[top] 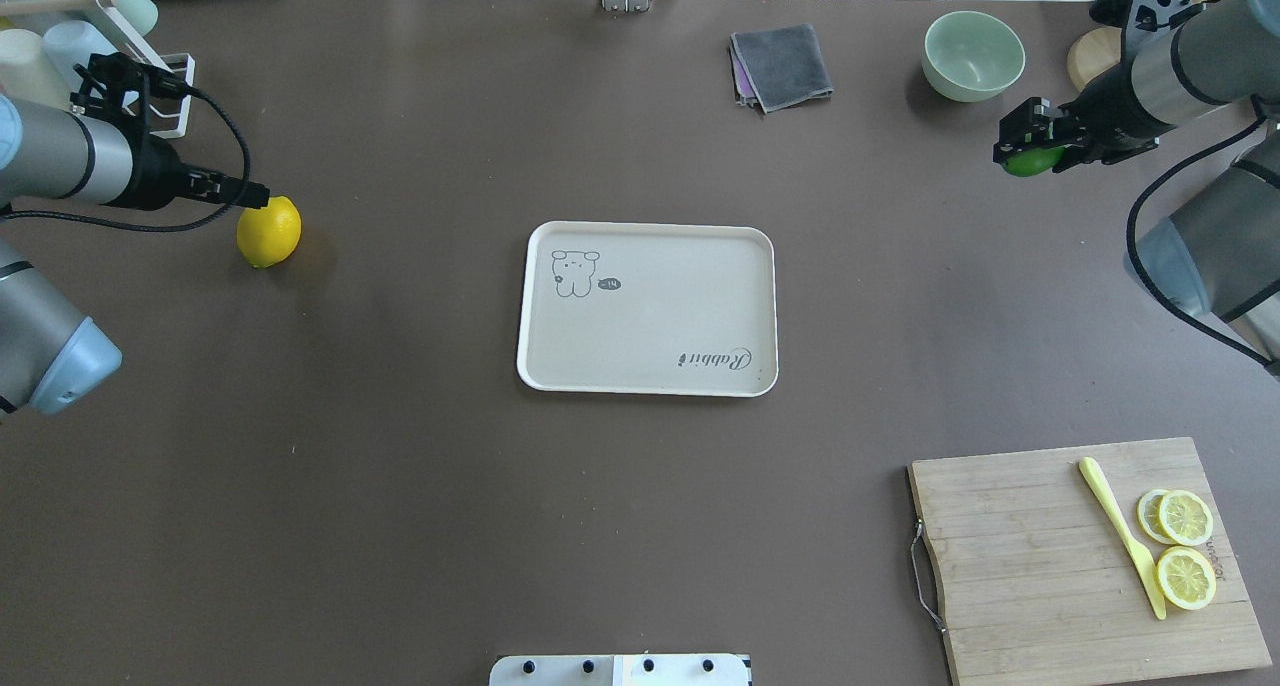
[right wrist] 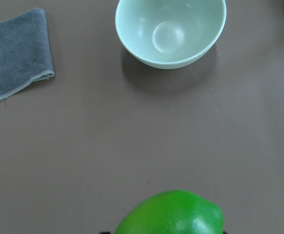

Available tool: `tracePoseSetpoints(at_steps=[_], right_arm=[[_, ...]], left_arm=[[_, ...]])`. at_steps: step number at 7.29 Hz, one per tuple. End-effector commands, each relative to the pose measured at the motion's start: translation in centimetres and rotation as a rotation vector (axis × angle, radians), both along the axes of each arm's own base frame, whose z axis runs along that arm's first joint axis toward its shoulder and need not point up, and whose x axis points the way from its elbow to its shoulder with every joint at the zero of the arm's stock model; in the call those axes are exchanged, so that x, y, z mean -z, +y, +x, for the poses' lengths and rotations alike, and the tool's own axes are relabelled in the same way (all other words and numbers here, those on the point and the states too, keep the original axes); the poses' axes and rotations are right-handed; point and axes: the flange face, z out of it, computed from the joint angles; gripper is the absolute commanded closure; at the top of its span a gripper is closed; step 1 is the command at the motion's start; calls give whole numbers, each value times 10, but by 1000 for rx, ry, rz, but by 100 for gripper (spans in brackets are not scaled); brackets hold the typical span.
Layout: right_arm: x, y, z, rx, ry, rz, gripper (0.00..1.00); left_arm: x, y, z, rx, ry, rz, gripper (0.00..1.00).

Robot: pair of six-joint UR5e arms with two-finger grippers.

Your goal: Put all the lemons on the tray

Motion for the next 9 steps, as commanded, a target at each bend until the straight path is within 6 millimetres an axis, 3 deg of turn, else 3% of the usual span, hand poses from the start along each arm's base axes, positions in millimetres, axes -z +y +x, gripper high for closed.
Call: tracePoseSetpoints(at_steps=[1, 3, 5, 7, 8, 9], right_arm=[[23, 8, -23, -13, -13, -15, 100], [28, 15, -34, -12, -14, -14, 100], [29, 22, -53, 9, -6, -6, 100], [50, 22, -70, 20, -16, 23, 100], [51, 23, -75, 26, -17, 25, 100], [56, 23, -77, 22, -22, 27, 100]], left_arm=[[-6, 9, 27, 1, -28, 28, 3], [-18, 9, 33, -2, -46, 15, 2], [-20, 9, 53, -10, -58, 14, 2], [-35, 8, 68, -29, -56, 17, 4], [-32, 7, 70, -27, -50, 17, 34], [-26, 8, 69, -35, -41, 22, 99]])
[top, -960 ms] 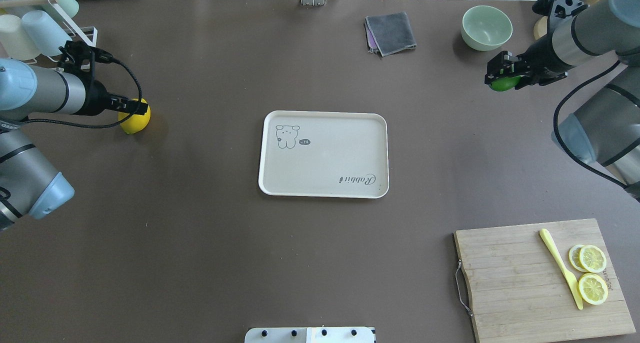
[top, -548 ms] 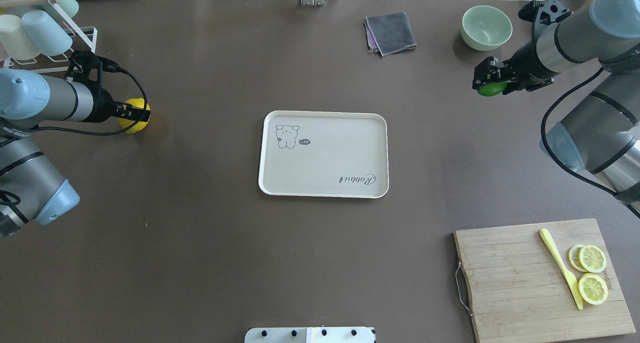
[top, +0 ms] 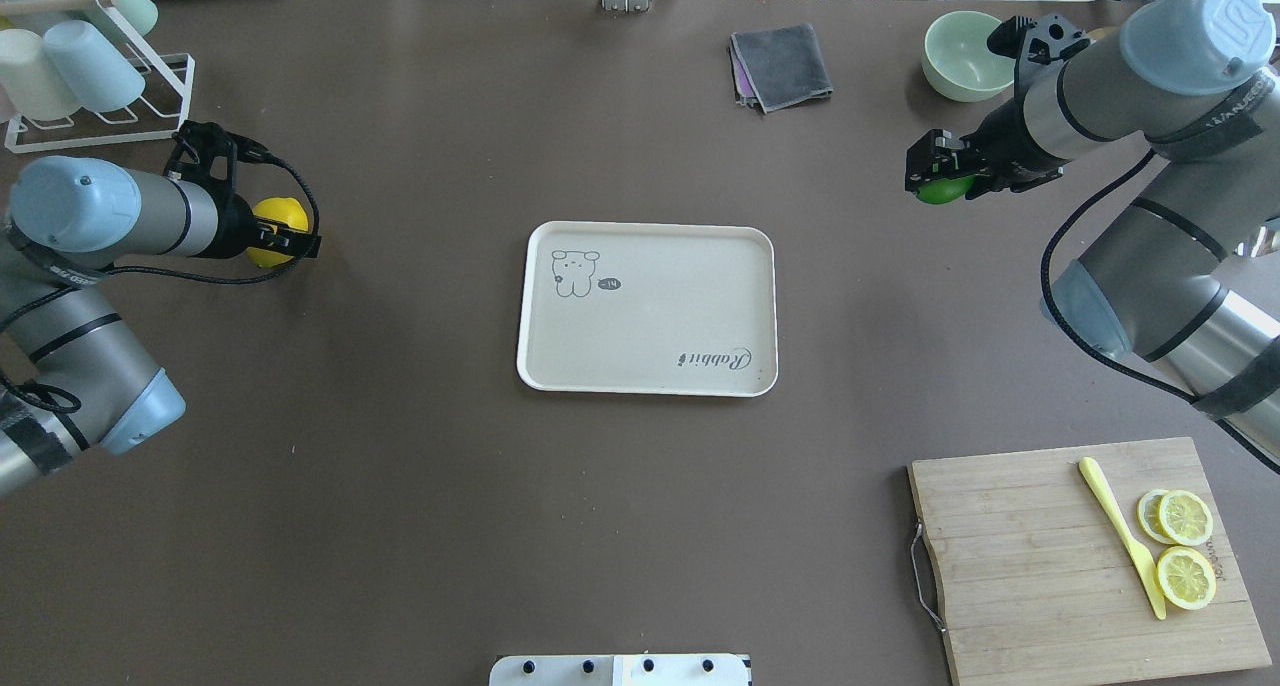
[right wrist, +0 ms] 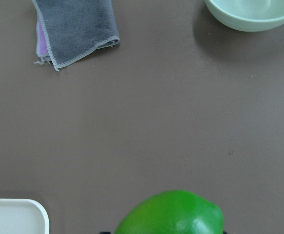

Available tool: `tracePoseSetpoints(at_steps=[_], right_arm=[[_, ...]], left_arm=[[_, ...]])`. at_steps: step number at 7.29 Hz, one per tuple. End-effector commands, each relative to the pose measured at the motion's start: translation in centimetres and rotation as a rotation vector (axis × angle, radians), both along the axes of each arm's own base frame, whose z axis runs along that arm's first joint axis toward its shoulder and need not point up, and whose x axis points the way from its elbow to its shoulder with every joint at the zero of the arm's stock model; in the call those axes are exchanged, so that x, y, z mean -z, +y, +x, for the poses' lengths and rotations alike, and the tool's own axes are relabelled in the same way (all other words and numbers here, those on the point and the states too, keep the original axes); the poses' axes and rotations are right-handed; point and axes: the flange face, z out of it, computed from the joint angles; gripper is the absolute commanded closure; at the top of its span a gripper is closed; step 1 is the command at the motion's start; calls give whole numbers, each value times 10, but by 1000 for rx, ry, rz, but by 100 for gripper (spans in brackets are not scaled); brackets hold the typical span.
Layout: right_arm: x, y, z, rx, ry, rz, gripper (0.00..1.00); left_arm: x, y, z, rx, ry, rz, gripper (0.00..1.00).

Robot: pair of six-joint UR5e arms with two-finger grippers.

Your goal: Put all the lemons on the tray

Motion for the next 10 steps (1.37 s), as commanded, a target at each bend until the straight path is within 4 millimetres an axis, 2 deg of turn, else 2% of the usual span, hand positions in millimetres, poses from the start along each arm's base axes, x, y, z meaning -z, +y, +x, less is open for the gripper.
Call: tracePoseSetpoints(at_steps=[1, 2, 3, 4, 5, 8, 9, 10], right_arm=[[12, -1, -7, 2, -7, 7, 100], [20, 1, -9, 6, -7, 7, 100], [31, 10, -15, 23, -8, 8, 100], [47, 14, -28, 32, -6, 4, 100], [54, 23, -53, 42, 12, -8, 100], [86, 41, -117, 43, 10, 2, 100], [101, 40, -144, 26, 9, -2, 100], [109, 38, -155, 27, 7, 0, 100]], left_arm=[[19, -3, 1, -18, 30, 8, 100], [40, -16, -4, -47, 74, -8, 100], [72, -24, -2, -51, 94, -13, 100], [115, -29, 6, -16, 125, -65, 100], [157, -33, 17, 26, 161, -136, 100], [225, 1, 87, 72, 288, -242, 100], [243, 25, 126, 86, 294, -245, 100], [261, 35, 146, 103, 278, -246, 100]])
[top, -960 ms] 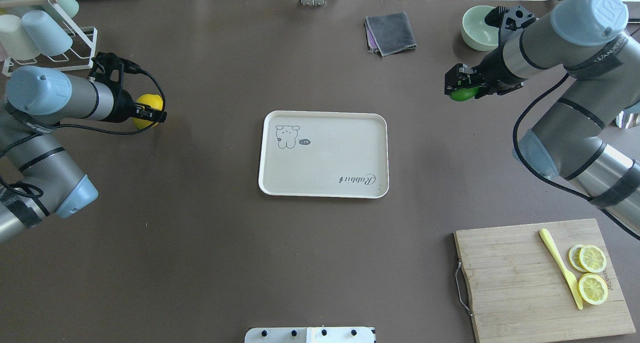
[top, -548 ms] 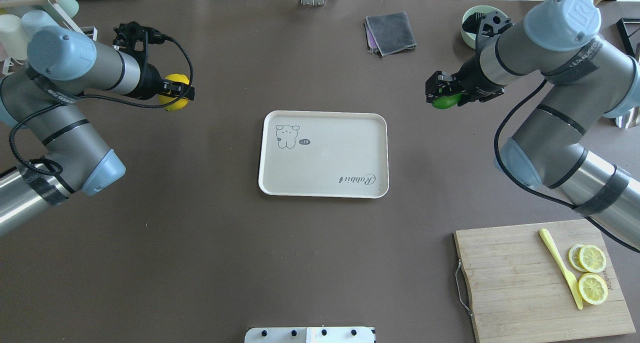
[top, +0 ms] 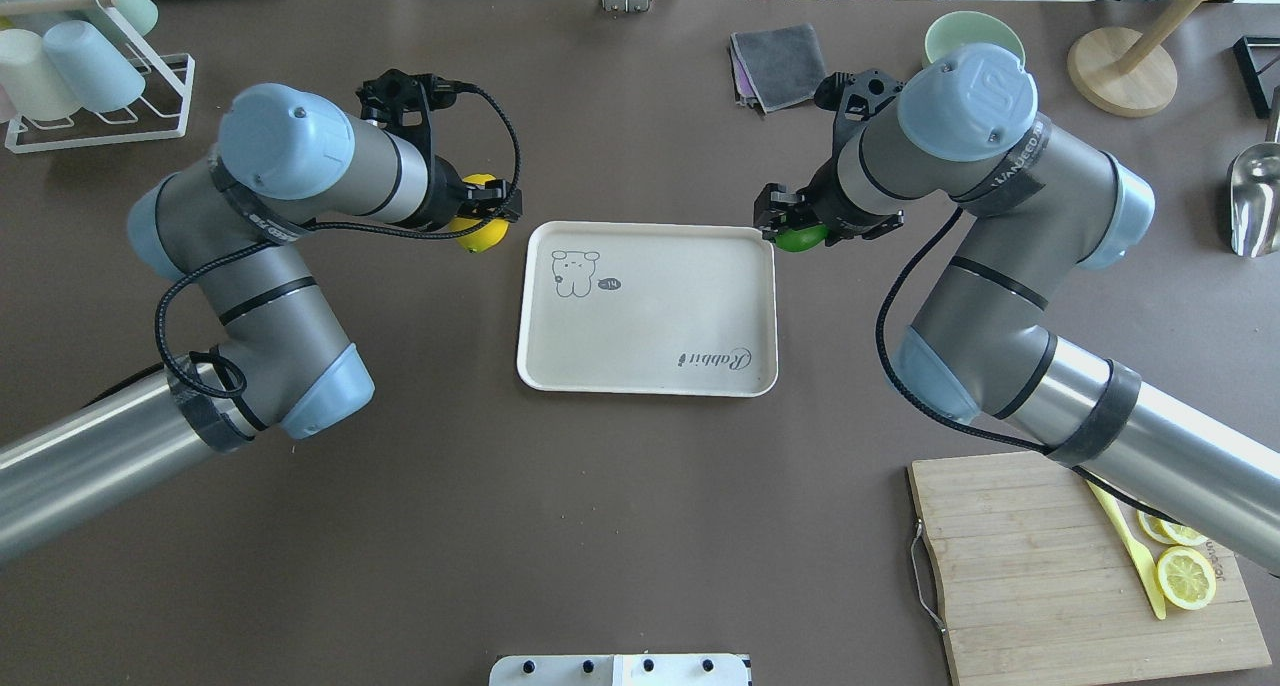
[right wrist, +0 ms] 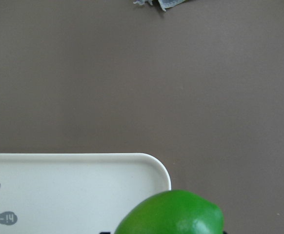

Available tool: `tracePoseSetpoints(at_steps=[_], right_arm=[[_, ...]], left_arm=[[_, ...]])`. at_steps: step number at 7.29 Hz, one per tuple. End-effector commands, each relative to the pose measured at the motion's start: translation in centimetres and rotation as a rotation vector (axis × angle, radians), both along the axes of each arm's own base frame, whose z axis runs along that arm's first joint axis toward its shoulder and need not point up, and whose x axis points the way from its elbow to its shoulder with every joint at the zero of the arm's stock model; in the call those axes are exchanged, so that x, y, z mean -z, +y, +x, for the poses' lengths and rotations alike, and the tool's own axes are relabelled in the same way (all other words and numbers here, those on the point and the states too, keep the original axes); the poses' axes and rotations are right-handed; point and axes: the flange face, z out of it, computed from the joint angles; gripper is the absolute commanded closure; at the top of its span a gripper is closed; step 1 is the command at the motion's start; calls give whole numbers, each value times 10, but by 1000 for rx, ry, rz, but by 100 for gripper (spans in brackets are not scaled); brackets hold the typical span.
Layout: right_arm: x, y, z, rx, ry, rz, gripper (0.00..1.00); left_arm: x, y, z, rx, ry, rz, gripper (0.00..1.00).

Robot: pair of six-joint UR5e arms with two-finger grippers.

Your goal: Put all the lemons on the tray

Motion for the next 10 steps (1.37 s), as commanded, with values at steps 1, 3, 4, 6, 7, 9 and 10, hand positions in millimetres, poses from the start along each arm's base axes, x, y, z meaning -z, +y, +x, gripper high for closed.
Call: tracePoseSetpoints(at_steps=[1, 3, 4, 6, 7, 9, 10], right_arm=[[14, 2, -34, 1, 6, 6, 100], [0, 14, -60, 11, 35, 1, 100], [-5, 19, -72, -12, 60, 13, 100], [-2, 21, -84, -11, 66, 17, 100], [2, 24, -87, -10, 56, 14, 100], [2, 33, -97, 0, 53, 6, 100], [0, 37, -102, 7, 57, 3, 100]], left_arm=[[38, 30, 52, 35, 3, -35, 100], [54, 48, 89, 42, -21, -24, 100], [51, 48, 92, 42, -27, -26, 100], [39, 47, 105, 33, -53, -37, 100], [36, 47, 107, 31, -59, -40, 100], [29, 48, 107, 26, -70, -39, 100], [27, 49, 108, 26, -74, -40, 100]])
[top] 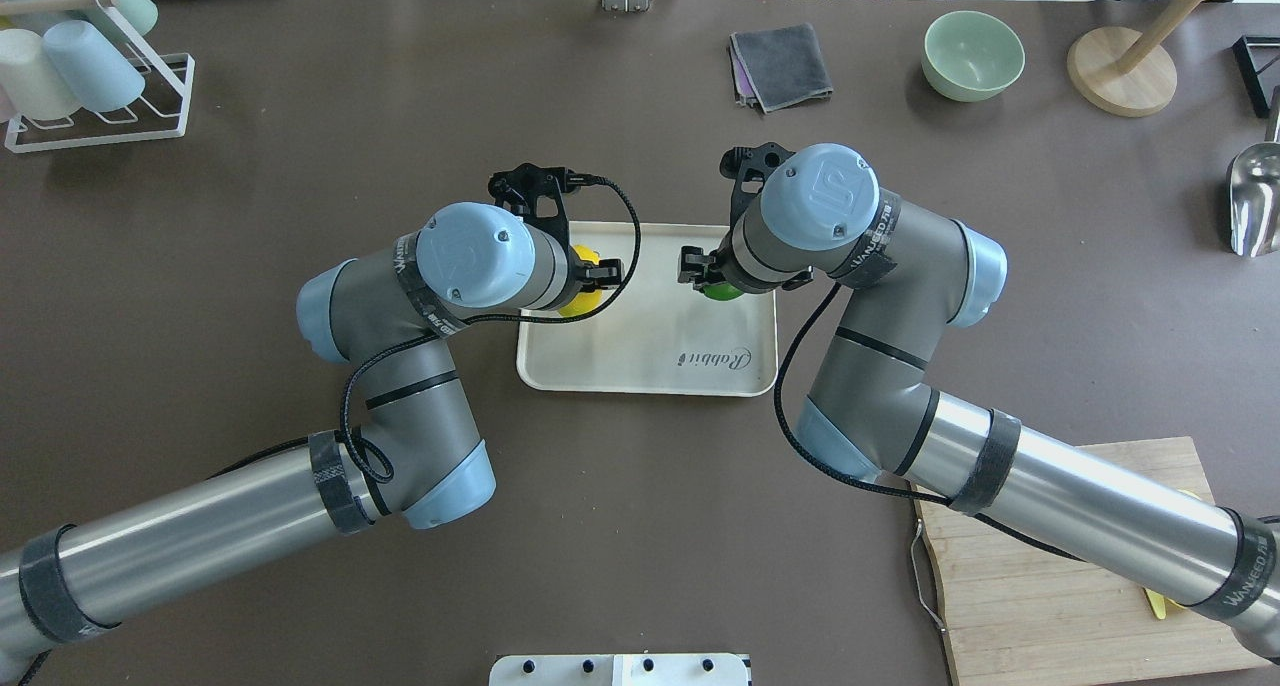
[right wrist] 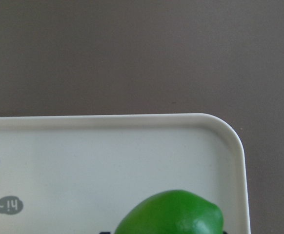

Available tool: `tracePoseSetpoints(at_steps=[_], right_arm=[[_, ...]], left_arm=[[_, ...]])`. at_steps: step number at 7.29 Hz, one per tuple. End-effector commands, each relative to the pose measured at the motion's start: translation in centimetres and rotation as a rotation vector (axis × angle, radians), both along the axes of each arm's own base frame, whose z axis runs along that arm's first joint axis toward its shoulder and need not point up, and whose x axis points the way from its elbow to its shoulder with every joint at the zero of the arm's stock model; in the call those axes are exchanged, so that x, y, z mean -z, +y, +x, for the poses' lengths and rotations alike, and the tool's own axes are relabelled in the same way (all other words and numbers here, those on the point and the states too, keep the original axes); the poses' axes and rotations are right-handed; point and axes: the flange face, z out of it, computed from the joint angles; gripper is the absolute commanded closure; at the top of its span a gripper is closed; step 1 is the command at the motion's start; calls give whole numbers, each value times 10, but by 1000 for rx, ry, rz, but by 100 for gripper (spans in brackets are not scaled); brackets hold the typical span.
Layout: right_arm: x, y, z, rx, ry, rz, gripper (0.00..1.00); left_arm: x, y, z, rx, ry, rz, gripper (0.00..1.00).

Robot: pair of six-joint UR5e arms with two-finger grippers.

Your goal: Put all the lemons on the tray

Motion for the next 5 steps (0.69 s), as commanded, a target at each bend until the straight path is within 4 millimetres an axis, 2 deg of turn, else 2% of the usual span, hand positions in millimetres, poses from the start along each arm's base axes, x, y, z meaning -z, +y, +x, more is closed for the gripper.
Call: tracePoseSetpoints(at_steps=[1, 2, 3, 4, 5], right_arm=[[-1, 7, -9, 14, 3, -3, 74], [6, 7, -11, 13, -3, -2, 1], [10, 7, -12, 12, -8, -2, 0], [16, 5, -12, 11, -13, 1, 0], [20, -4, -3, 0, -18, 0, 0]], left_arm=[[-13, 1, 0, -2, -17, -6, 74], [-14, 2, -1, -2, -19, -3, 3], [-15, 3, -4, -2, -16, -2, 2], [-8, 5, -8, -3, -3, 6, 2], [3, 8, -13, -5, 16, 16, 2]])
